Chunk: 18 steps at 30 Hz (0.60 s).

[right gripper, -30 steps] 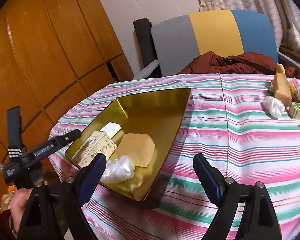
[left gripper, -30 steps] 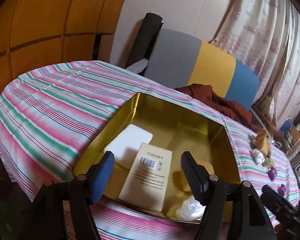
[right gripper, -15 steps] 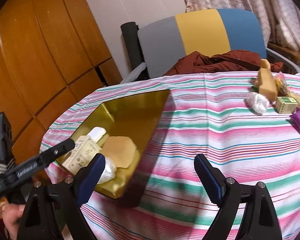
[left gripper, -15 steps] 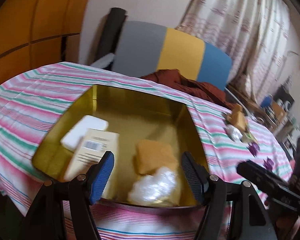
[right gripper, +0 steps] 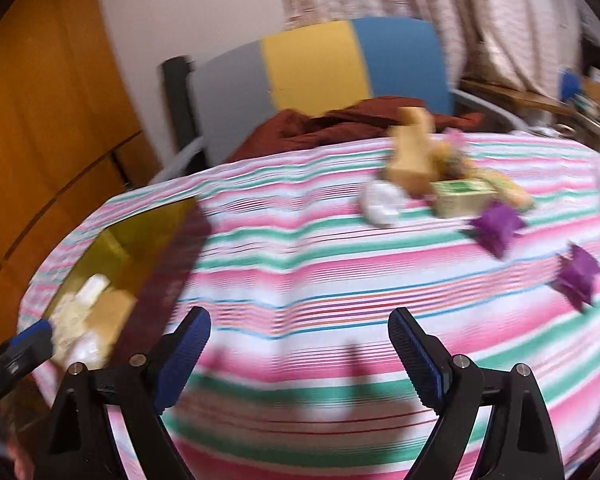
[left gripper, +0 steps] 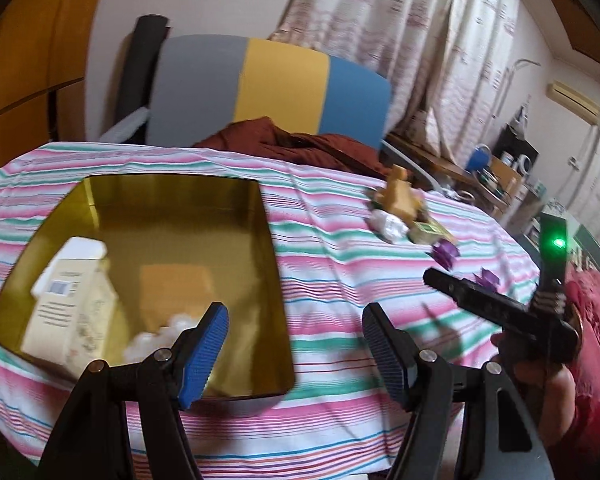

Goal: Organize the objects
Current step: 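Move both open tools back toward the remaining items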

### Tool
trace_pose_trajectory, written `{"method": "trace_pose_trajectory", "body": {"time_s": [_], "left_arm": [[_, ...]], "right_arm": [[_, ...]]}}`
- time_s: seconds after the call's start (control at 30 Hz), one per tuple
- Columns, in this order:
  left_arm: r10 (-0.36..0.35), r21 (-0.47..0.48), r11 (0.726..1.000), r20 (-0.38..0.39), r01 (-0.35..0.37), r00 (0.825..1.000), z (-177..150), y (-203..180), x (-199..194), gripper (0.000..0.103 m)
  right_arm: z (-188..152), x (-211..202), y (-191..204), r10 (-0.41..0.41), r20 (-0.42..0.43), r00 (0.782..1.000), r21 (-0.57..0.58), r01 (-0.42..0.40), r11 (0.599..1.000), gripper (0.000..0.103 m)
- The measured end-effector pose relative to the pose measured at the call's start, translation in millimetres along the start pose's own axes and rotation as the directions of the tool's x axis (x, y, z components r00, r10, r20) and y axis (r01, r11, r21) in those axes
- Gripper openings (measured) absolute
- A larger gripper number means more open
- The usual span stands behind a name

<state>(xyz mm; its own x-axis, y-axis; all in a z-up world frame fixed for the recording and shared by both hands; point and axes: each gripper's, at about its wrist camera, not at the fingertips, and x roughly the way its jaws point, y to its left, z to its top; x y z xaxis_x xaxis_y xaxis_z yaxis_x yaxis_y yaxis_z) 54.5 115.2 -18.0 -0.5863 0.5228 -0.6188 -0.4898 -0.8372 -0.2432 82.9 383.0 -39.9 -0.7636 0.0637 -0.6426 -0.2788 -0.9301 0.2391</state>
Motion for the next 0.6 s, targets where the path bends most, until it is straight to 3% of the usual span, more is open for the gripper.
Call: {"method": "trace_pose_trajectory", "body": {"time_s": [0.13,0.2,0.37,0.47,0.6], "left_arm": [[-0.033,0.038,0.999,-0.030,0.034,0.999,-2.5,-21.5,8.0,0.071],[-0.051,0.050,0.997,-0.045,0.054,0.998,-3.8,-30.7,11.6,0.071],[-0.071,0.076,0.994,-0.084,0.078,0.994,-4.8,-47.2,22.3,0.071],[-0.079,0.080,0.993,-0.106,0.088,0.991,-5.3,-53.9,29.1,0.071],[-0.084,0.083,0.992,-0.128,0.095,0.988,-5.3,-61.8,35.0,0.071]], "right_arm": [[3.0,-5.5,-47.5,-0.118,0.009,0.993,0.105,0.116,0.988,0.092],[4.6,-8.6,-73.6,-0.206,0.018,0.978,0.152,0.201,0.968,0.092],[16.3,-16.9,-141.1,-0.400,0.038,0.916,0.308,0.370,0.876,0.092],[27.3,-13.9,-170.2,-0.456,0.039,0.889,0.343,0.416,0.842,0.092],[41.2,7.5,-194.7,-0.480,-0.019,0.877,0.335,0.458,0.824,0.088]]}}
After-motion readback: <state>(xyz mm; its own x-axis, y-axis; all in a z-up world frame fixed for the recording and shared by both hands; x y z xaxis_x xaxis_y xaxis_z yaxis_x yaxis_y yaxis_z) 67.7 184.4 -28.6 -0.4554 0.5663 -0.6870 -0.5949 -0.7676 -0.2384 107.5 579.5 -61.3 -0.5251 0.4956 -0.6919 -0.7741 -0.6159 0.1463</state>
